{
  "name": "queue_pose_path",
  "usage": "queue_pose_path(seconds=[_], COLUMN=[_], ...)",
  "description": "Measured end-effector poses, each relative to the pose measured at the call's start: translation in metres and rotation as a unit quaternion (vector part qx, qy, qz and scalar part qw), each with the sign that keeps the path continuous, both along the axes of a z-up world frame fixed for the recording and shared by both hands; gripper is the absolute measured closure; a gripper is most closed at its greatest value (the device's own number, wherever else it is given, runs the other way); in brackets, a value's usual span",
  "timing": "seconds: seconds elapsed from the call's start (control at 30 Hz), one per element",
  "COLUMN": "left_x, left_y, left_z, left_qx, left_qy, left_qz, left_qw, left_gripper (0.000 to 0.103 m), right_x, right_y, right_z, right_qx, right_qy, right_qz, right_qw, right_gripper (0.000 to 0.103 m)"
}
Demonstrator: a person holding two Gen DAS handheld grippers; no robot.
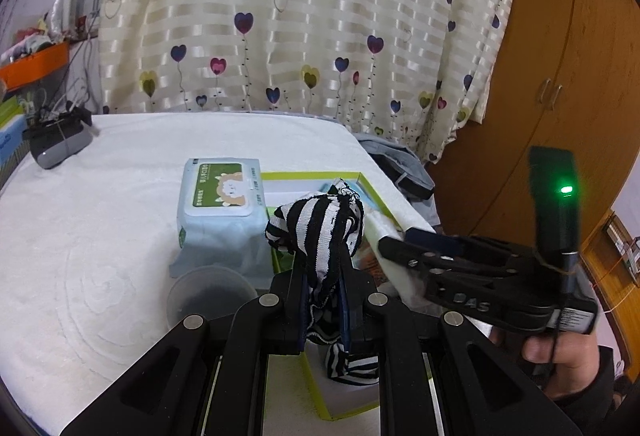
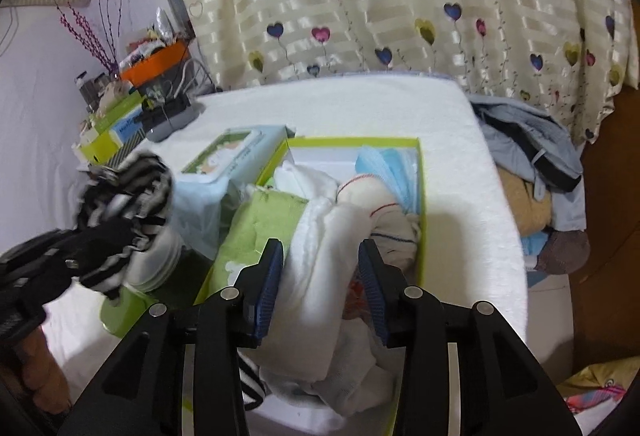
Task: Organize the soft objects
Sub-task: 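Lower the sock and cloth into the box and open both grippers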
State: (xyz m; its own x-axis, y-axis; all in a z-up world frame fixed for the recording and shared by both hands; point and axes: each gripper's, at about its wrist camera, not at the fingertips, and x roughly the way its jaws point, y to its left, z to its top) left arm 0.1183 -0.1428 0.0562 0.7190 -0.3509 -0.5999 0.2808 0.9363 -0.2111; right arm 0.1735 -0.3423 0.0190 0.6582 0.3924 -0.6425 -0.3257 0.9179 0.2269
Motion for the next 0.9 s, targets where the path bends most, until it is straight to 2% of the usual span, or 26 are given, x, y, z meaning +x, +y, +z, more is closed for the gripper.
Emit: queue_pose_path(seconds=[0.13,0.47,0.7,0.83,0.9], left_x=[0.003,0.030,0.046,0.040,0.035], left_y=[-0.011,-0.042,-0.054,-0.049,-0.046], left_z=[-0.002,-0.025,-0.046,-0.037,-0.031], left_qx=[0.004,0.020,0.036,0.028,0.023], left_qy=[0.002,0.022,0.053,0.040,0.033], left_qz=[-0.014,-0.036,-0.041,-0.033,-0.033], left_qw=[0.9999,0.9989,0.9971,0.9983,0.9987], left_gripper=[0.092,0.092,0.091,0.068,0.065], right_x=[-0.012,-0.023,-0.023,-0.025,-0.029], right_y=[-0.011,-0.033,-0.037,-0.036,-0.034], right_z=[0.009,0.009,0.008,0.010,0.012], right_qx=[0.015,0.035,0.038,0.042,0.042], right_qy=[-0.013,-0.009,-0.008,-0.012,-0.016], right_qz=[-0.014,-0.034,-0.031,-0.030,-0.028], right_qw=[1.000,0.999,0.999,0.999,0.999], right_gripper=[0.062,0.062,0.062,0.062,0.062])
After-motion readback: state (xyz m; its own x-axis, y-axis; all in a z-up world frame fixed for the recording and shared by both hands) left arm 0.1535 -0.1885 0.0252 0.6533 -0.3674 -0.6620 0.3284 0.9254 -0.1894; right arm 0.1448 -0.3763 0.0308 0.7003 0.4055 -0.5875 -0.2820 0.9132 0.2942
